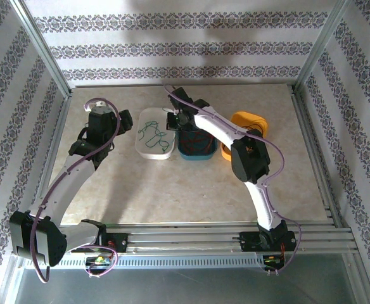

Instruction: Untangle the cables

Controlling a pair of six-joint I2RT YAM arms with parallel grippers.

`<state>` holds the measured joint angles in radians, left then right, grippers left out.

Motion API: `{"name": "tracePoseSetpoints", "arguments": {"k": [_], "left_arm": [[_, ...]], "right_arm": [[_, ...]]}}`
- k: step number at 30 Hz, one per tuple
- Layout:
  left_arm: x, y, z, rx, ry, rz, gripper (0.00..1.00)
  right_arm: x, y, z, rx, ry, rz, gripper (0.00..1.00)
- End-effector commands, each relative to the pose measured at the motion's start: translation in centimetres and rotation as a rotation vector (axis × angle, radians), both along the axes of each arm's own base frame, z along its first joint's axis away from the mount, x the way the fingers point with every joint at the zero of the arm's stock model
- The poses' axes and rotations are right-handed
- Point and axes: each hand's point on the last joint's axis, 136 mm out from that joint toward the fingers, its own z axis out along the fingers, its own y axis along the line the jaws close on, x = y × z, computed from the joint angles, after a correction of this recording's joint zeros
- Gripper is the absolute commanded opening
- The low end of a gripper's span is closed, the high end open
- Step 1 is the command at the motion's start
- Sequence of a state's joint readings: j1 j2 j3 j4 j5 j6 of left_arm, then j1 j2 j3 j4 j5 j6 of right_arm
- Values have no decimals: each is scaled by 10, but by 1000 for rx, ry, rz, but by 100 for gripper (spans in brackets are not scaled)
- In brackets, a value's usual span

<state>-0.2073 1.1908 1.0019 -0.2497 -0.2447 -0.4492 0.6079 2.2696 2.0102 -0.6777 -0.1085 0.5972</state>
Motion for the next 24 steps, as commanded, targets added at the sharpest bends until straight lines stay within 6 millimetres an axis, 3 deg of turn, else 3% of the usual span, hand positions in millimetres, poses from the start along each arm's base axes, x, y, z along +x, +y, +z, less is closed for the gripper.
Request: {"name": "tracePoseSetpoints", "arguments": {"k": [1, 18, 20, 21, 24], "left_arm": [[-9, 6, -8, -10, 30, 20, 99], [-4, -4, -25, -59, 65, -7, 99], [-4, -4, -25, -61, 67, -8, 99], [-4, -4, -25, -63, 65, -8, 99], [-2, -5, -24, -63, 64, -10, 99]], "right_arm": [[-2, 4, -4, -48, -2, 32, 0], [-2, 25, -25, -100, 39, 110, 3], [-2, 28, -25, -99, 39, 116, 8], [-1, 29, -24, -96, 37, 118, 15], [1, 32, -13, -93, 5, 125, 26]]}}
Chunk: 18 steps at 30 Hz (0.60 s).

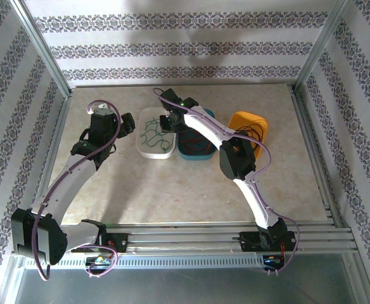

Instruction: Untangle the cables

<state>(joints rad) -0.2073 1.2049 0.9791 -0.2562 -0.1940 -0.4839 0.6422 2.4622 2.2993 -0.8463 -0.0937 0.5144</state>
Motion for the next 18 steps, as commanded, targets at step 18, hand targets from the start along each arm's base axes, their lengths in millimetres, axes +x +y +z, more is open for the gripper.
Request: {"name": "tracePoseSetpoints", "arguments": {"k": [18], "left_arm": [[3, 5, -2, 0, 7, 20, 99]], "right_arm": [[2, 3, 73, -29, -221, 47, 43]]}}
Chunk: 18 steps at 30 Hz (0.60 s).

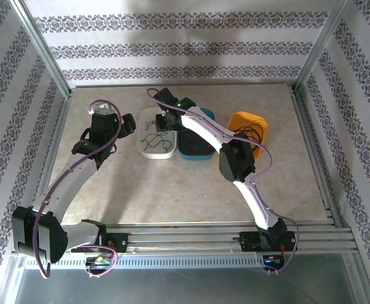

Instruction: Untangle the cables

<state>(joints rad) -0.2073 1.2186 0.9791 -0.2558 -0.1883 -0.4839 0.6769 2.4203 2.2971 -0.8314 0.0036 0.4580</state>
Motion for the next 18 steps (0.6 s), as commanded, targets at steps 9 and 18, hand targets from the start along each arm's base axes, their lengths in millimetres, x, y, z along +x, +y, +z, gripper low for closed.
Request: {"name": "tracePoseSetpoints", "arguments": {"k": [9, 18], "left_arm": [[-2, 15, 1, 47, -16, 52, 99], [-36, 77, -25, 331, 55, 288, 99]], "right_arm": [[-1, -12, 83, 114, -181, 3, 47], [-47, -190, 121, 74, -398, -388, 48]]}}
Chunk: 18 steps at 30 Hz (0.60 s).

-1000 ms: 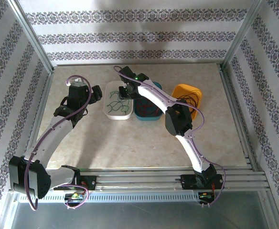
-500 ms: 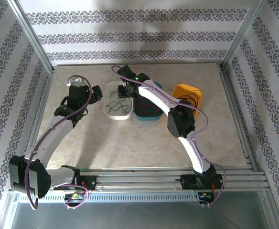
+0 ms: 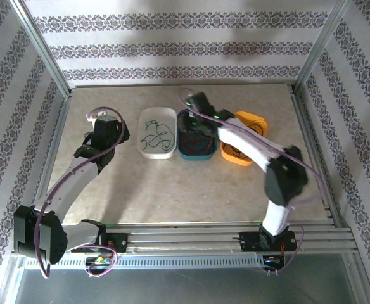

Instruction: Untangle the cables

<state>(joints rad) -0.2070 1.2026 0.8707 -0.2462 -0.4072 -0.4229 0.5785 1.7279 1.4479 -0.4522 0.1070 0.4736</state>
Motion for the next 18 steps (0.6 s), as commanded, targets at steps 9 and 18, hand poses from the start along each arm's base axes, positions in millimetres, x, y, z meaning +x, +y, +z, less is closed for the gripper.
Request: {"name": "tracePoseSetpoints", "arguments": {"k": [9, 18], "left_arm": [[-44, 83, -32, 151, 73, 314, 99], [-41, 78, -33, 95, 49, 303, 99]], "right_arm": [[-101, -305, -43, 80, 62, -922, 51], [-79, -327, -121, 169, 337, -948, 50]]}}
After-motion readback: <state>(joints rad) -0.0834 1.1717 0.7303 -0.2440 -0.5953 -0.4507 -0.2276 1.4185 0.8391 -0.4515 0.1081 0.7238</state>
